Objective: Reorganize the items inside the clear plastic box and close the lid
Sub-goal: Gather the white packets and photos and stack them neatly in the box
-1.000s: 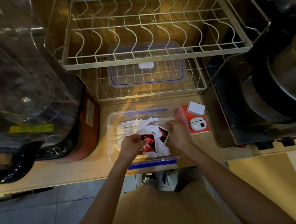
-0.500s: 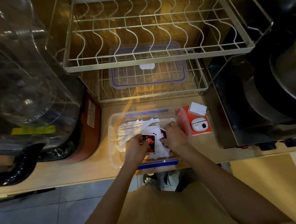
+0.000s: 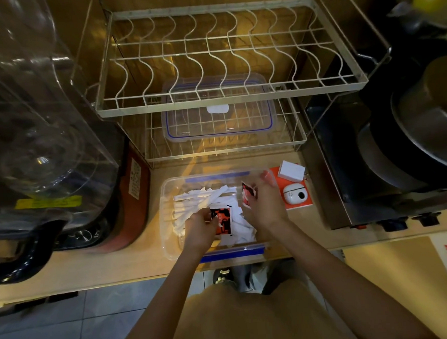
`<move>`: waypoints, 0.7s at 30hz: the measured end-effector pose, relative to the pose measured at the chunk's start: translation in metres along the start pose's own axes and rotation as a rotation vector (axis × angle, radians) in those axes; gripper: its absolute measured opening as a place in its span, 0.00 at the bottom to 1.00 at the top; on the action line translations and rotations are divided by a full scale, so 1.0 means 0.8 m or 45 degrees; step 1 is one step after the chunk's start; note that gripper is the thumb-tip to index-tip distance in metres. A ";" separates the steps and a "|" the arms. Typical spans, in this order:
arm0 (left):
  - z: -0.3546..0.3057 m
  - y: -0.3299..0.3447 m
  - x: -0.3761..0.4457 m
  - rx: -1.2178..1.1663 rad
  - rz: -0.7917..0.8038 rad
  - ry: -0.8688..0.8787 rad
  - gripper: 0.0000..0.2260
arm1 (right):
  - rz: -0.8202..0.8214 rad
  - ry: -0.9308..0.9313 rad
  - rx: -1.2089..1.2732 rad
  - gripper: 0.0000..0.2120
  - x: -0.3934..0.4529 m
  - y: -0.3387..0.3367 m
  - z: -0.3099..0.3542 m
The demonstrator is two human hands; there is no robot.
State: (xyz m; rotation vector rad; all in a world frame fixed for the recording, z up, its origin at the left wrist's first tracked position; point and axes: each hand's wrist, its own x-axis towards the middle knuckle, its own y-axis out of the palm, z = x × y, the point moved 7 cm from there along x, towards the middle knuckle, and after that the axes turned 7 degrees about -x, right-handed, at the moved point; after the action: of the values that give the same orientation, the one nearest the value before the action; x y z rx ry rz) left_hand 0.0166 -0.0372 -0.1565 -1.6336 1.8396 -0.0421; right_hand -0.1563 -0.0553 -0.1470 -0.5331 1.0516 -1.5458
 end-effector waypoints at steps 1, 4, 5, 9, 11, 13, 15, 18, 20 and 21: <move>0.001 0.000 0.001 -0.038 0.007 -0.007 0.10 | -0.060 0.005 0.111 0.07 -0.004 -0.015 0.007; 0.006 -0.002 0.004 -0.164 0.004 -0.042 0.11 | 0.003 0.239 0.825 0.02 -0.016 -0.035 0.010; 0.007 -0.003 0.005 -0.223 0.014 -0.065 0.13 | 0.128 0.308 1.040 0.00 -0.020 -0.030 0.013; 0.014 0.000 0.008 -0.521 0.129 -0.167 0.10 | 0.418 0.298 0.979 0.05 -0.031 -0.005 0.014; 0.016 -0.001 0.006 -0.687 0.178 -0.239 0.11 | 0.417 0.337 0.980 0.05 -0.032 0.004 0.007; 0.016 0.000 0.005 -0.770 0.241 -0.261 0.11 | 0.408 0.313 0.948 0.06 -0.032 0.008 0.003; 0.013 0.002 0.004 -0.799 0.313 -0.265 0.11 | 0.400 0.301 0.896 0.06 -0.032 0.010 0.002; 0.008 0.006 0.005 -0.834 0.367 -0.283 0.11 | 0.448 0.355 0.902 0.06 -0.034 0.016 -0.001; 0.003 0.009 0.005 -0.833 0.389 -0.268 0.09 | 0.504 0.414 0.949 0.11 -0.036 0.018 -0.001; 0.000 0.010 0.006 -0.840 0.400 -0.260 0.09 | 0.528 0.434 0.971 0.12 -0.036 0.018 -0.002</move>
State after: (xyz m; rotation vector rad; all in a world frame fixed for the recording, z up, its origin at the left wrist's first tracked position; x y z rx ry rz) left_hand 0.0096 -0.0399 -0.1620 -1.6447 2.0401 0.9185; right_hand -0.1420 -0.0276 -0.1540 0.4595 0.6730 -1.5381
